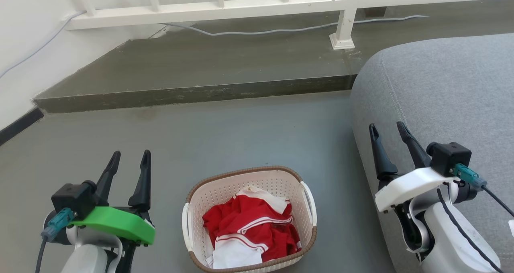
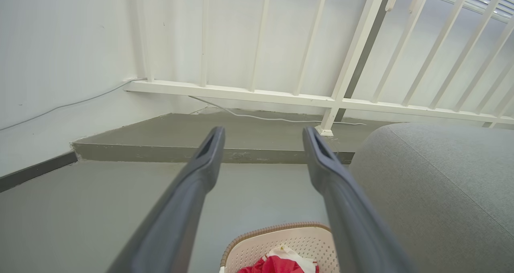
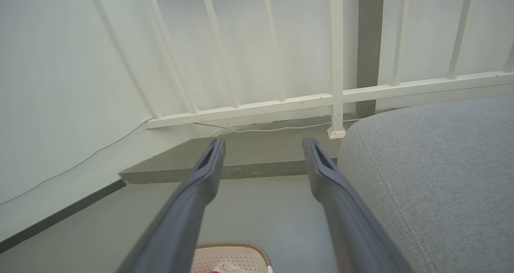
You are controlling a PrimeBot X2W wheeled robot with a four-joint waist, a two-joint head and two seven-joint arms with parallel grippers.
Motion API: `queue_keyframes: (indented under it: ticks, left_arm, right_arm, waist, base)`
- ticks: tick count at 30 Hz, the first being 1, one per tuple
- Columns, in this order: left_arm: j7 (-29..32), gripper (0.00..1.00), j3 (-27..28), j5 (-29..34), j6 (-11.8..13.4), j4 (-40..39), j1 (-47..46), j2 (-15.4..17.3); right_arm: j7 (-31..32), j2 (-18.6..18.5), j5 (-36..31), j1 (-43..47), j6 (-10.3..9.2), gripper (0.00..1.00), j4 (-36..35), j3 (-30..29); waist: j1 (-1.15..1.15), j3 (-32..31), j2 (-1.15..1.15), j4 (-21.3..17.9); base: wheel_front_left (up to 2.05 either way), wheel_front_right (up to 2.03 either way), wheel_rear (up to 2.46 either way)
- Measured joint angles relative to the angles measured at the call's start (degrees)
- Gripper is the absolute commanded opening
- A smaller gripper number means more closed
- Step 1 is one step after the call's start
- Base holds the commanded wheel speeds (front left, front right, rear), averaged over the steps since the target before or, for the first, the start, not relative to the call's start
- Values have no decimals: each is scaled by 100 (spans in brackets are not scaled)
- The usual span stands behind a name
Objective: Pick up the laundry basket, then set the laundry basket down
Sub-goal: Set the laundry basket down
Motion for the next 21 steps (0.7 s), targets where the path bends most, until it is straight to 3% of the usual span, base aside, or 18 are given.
queue_keyframes:
  ticks: [21]
  left_arm:
    - [0, 100, 210, 215, -102, -118, 195, -147]
  right_arm:
    - [0, 46, -244, 176, 33, 100, -60, -100]
  waist:
    - [0, 26, 0, 10]
  base:
    - [0, 0, 0]
